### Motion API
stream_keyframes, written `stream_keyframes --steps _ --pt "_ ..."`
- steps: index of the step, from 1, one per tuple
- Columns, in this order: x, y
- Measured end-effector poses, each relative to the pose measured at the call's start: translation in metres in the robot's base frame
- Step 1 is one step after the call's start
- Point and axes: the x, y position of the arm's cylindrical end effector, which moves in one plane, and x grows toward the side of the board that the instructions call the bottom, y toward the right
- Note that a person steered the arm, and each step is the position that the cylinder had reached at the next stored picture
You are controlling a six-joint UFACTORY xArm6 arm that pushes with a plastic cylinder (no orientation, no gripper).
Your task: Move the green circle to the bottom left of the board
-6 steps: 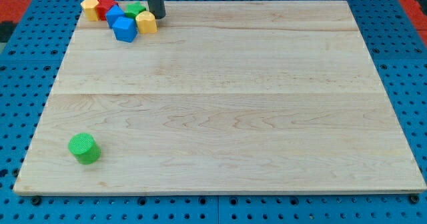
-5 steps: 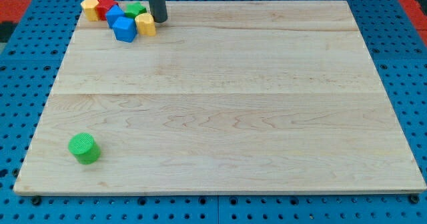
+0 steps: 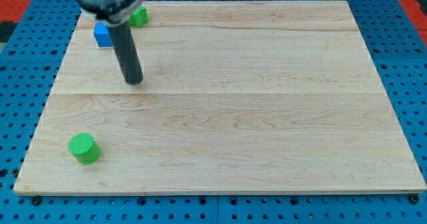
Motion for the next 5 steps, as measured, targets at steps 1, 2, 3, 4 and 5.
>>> stream_keyframes --steps 1,2,3,4,5 --pt "0.060 0.004" --pt "0.098 -0.020" --pt "0.109 -0.054" --pt "0.115 -0.055" --pt "0.058 0.023"
